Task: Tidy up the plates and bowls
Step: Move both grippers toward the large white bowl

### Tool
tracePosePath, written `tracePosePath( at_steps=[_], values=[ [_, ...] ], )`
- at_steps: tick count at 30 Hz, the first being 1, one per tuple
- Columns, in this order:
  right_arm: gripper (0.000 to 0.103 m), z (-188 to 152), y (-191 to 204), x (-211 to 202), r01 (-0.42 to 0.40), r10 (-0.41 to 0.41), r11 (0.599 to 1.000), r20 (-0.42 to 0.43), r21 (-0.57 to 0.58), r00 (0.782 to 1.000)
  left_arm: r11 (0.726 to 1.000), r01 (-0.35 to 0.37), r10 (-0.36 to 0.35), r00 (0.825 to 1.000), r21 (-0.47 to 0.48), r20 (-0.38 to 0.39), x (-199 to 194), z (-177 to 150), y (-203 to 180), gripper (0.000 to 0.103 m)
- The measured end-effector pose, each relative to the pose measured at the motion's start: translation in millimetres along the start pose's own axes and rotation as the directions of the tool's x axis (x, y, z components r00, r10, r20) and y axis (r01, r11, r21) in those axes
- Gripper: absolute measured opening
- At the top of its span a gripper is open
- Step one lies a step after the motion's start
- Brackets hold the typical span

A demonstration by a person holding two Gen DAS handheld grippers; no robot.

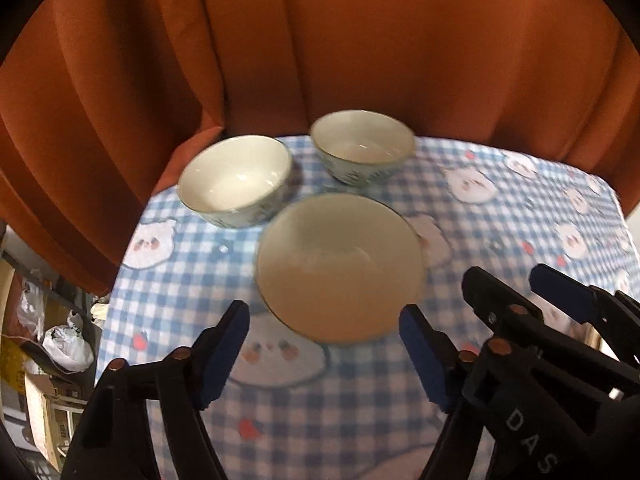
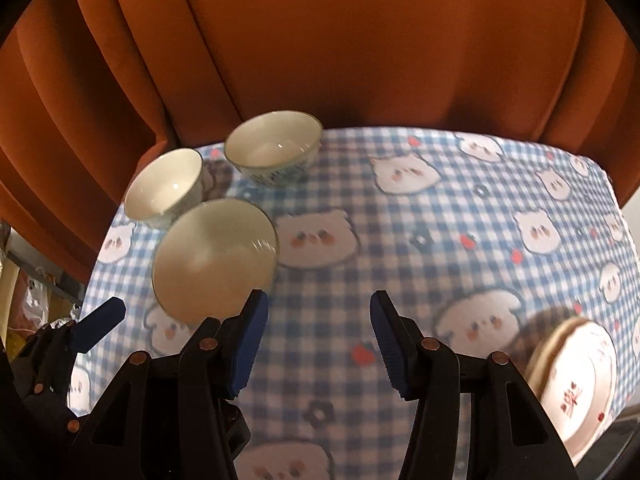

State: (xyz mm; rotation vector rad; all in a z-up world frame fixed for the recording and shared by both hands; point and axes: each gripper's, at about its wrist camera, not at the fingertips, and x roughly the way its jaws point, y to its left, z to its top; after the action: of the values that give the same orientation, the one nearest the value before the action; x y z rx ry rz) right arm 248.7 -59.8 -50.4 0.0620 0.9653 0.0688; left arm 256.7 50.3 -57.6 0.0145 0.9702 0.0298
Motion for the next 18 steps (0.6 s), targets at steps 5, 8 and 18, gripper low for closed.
tracePosePath(
  at_steps=[5,8,18],
  values=[
    [0.057,20.2,19.4,25.5,0.0,0.0,1.0,0.002,-0.012,1.0,0.999,-0.022,0.021,1.0,-0.035,-0.018,26.7,15.4,14.3,0.072],
    [0.057,27.4,24.4,42.7,-0.003,0.003,1.0,-0.009,-0.007,1.0,0.999,-0.04,0.039,0.999,-0.035,-0.031,42.5,21.6,20.8,0.07],
    [0.036,41.1,36.1,88.8,-0.002,0.002,1.0,-0.066,0.003,0.998,0.999,-0.032,0.029,0.997,-0.038,-0.07,80.0,31.0,29.2,0.046]
  ],
)
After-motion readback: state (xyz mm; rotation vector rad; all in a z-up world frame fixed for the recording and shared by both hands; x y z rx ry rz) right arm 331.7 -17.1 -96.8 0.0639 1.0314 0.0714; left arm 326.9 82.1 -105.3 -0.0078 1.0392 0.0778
